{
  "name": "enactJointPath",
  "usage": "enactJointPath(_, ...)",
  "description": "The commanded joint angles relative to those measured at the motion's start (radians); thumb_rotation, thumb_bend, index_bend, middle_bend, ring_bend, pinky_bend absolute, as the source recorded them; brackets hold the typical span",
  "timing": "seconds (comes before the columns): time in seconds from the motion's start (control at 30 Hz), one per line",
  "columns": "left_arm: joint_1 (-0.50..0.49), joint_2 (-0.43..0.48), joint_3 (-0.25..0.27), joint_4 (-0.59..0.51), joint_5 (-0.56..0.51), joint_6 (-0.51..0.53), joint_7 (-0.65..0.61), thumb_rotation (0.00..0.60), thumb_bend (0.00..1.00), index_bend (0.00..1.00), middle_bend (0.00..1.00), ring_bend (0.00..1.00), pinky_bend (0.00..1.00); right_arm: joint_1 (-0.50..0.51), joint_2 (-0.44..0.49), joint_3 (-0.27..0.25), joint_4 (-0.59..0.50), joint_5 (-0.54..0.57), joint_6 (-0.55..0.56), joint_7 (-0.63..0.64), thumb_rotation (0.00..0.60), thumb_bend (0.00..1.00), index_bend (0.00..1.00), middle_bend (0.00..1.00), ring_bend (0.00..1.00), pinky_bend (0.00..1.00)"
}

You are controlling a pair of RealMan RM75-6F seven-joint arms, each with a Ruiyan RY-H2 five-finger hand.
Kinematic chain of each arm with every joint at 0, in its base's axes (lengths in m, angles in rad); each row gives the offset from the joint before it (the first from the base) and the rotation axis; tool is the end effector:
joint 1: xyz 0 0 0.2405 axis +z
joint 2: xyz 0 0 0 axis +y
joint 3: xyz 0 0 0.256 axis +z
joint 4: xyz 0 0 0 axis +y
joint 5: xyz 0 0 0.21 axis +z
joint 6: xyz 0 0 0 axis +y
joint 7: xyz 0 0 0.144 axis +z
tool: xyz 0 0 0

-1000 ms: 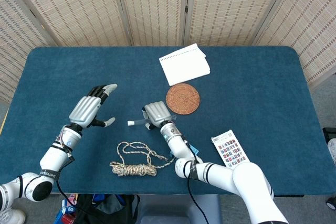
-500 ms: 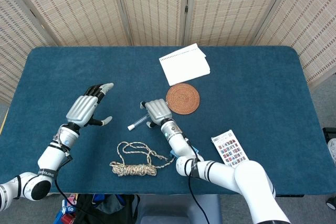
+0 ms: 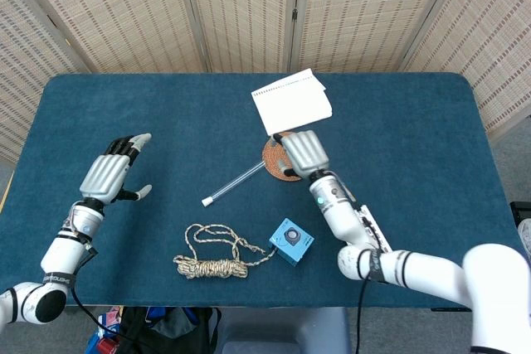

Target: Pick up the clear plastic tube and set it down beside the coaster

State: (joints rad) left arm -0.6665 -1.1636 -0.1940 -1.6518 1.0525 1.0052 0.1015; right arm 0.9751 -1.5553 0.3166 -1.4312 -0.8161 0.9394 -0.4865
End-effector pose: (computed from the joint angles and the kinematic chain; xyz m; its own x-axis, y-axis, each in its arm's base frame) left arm -0.1951 0.3567 0.1129 0.3198 0.1875 0.9288 0.9407 -0.1803 -0.2875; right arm -0.0739 -0.4085 0.0056 0.4223 -0.1698 0.8904 -0.8748 -0.3337 0.3513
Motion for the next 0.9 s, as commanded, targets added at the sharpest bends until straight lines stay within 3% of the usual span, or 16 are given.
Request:
enactJointPath(0.03,0.023,0.006,0.010,-0.001,0.004,0.034,0.013,0.600,0.25,0.00,0.00,0.00,0.00,-0.140,0.175,-0.073,-0.186,-0.089,0.126,0.013,0.600,0.55,0.48,0.76,0.81,0.98)
enactJointPath(0.13,0.051,0.013,0.020,-0.002,0.026,0.075,0.018,0.600,0.25,0.02,0.00,0.00,0.00,-0.224,0.259,-0.118,-0.270,-0.154,0.197,0.051,0.600,0.65,0.51,0.69,0.70,0.86)
enactJointPath(0.27,0.091,0.026,0.033,-0.005,0.059,0.141,0.037,0.600,0.25,0.06,0.00,0.00,0.00,-0.337,0.344,-0.183,-0.342,-0.276,0.305,0.119,0.600,0.67,0.51,0.63,0.59,0.69)
enactJointPath(0.57,0.208,0.048,0.073,-0.065,0.121,0.315,0.092,0.600,0.25,0.08,0.00,0.00,0.00,-0.579,0.466,-0.317,-0.404,-0.508,0.547,0.243,0.600,0.63,0.51,0.60,0.55,0.68)
enactJointPath(0.9,0.330,0.070,0.130,-0.122,0.196,0.445,0.129,0.600,0.25,0.07,0.00,0.00,0.00,-0.757,0.479,-0.400,-0.384,-0.643,0.685,0.302,0.600,0.57,0.51,0.60,0.55,0.67)
